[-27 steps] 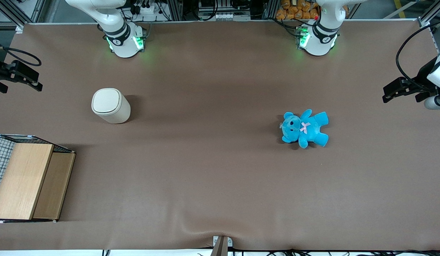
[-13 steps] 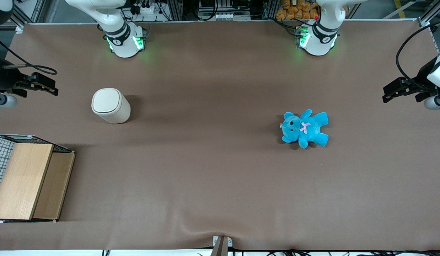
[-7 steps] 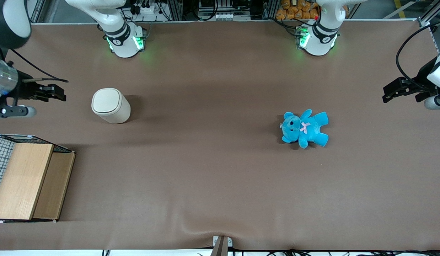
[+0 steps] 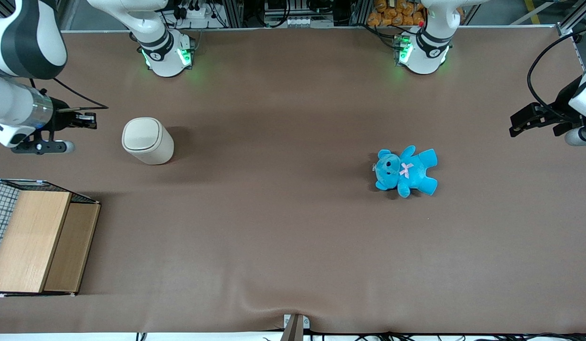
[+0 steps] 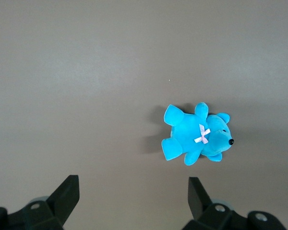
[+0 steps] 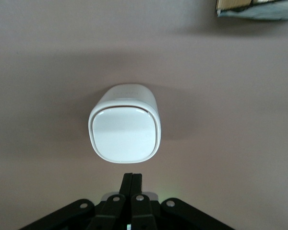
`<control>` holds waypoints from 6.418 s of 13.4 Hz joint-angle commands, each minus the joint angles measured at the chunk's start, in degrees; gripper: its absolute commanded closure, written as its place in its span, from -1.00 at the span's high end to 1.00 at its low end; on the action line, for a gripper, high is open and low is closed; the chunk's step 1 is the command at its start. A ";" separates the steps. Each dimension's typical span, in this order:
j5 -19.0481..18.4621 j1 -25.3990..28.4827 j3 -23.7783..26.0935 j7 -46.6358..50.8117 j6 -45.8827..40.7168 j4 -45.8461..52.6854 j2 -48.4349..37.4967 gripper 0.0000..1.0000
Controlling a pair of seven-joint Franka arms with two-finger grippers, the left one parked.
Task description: Open trash can with right arm
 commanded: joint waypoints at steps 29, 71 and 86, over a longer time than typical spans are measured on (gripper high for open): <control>3.22 -0.12 -3.55 -3.36 22.29 -22.37 1.44 -1.00; 4.89 1.11 7.26 13.96 -21.12 35.63 12.16 1.00; 4.19 -0.82 3.39 7.89 -6.36 23.67 -2.88 1.00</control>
